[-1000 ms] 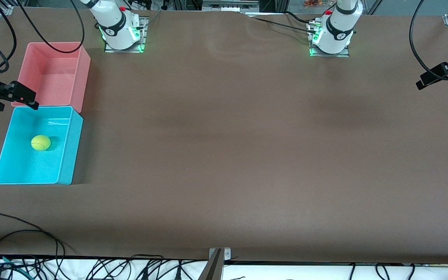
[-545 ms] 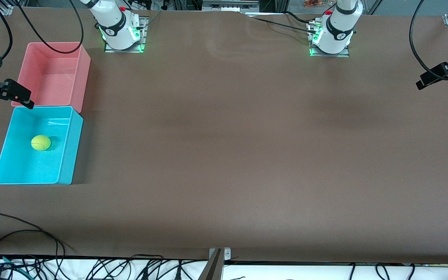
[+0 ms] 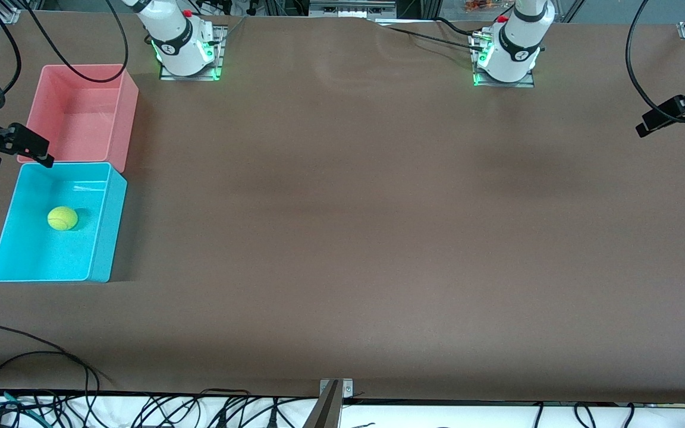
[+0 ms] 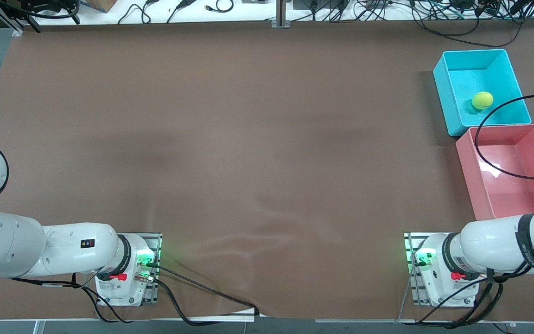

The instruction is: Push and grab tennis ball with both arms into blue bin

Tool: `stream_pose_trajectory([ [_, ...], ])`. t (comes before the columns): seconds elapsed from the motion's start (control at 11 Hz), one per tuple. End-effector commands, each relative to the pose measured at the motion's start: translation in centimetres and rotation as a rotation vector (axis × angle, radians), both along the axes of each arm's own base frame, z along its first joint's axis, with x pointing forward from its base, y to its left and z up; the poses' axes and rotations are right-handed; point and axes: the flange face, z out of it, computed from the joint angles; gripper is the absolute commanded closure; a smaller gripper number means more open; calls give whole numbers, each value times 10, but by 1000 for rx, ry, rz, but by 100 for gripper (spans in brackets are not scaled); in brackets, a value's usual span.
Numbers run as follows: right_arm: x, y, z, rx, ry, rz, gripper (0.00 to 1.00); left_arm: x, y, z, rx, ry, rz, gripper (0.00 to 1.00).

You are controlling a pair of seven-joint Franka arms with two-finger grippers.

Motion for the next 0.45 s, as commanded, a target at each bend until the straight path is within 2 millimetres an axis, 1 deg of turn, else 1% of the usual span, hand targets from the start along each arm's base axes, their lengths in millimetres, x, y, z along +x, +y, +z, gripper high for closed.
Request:
stream_pose_trajectory([
  [0.0, 1, -1, 3, 3, 19, -14, 0, 1, 1, 6, 18, -4, -6, 0],
  [0.27, 0, -6, 4, -3, 25, -21, 0, 1, 0, 6, 18, -4, -6, 0],
  [0.36, -1, -6, 11, -4, 22, -21, 0, 1, 0, 6, 17, -4, -8, 0],
])
